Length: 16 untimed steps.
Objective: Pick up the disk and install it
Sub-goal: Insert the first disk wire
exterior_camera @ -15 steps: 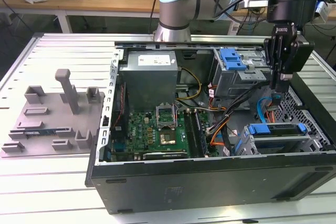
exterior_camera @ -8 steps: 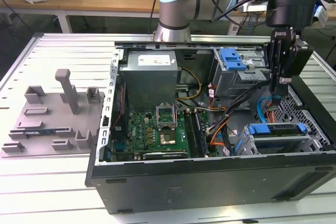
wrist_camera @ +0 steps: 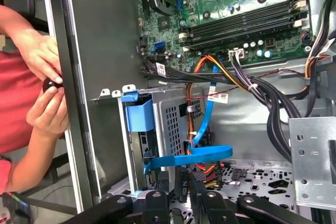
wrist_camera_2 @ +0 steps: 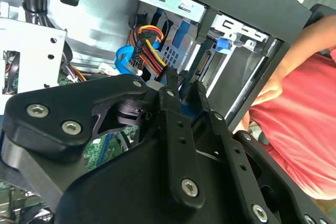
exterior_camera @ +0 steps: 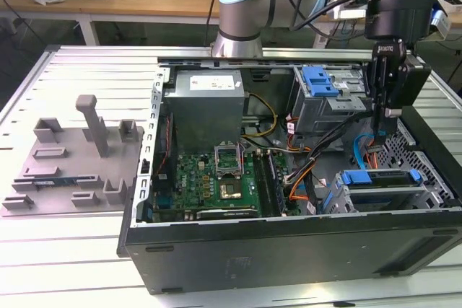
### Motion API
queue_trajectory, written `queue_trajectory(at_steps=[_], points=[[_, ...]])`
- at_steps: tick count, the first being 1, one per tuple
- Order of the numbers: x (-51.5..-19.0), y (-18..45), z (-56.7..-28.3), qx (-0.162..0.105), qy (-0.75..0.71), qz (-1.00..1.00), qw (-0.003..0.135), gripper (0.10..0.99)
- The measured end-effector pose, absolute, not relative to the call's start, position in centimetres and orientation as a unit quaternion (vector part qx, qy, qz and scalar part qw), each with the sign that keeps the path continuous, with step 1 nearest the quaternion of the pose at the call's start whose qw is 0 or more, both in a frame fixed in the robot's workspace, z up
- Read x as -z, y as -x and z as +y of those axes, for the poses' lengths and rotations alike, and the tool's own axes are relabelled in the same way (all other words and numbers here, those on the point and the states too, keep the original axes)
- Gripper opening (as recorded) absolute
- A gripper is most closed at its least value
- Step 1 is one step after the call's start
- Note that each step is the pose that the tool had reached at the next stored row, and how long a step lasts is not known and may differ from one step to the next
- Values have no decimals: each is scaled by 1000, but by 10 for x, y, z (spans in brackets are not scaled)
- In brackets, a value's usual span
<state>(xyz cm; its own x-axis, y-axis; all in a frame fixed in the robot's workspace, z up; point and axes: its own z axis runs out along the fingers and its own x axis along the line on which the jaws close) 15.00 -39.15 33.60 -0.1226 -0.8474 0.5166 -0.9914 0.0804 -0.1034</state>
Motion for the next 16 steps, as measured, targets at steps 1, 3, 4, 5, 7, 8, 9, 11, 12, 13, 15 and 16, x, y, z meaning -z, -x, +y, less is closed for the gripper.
queue_trajectory(at_steps=[1, 3, 4, 5, 7, 8, 9, 11, 12, 13, 15, 16], points=[[-335, -150, -391, -222, -641, -716, 166, 294], [-335, -149, -390, -225, -640, -715, 168, 294], [-334, -149, -389, -227, -640, -715, 169, 294], [-334, -149, -388, -228, -639, -714, 170, 294], [-334, -148, -386, -232, -639, -713, 173, 294], [-333, -148, -385, -234, -638, -712, 175, 294], [-333, -148, -384, -236, -637, -712, 176, 294], [-332, -148, -383, -240, -636, -711, 179, 294], [-332, -148, -382, -242, -636, -710, 180, 294], [-331, -148, -381, -244, -635, -710, 182, 294], [-331, -148, -380, -246, -635, -709, 184, 294], [-331, -148, -380, -246, -635, -709, 184, 294]])
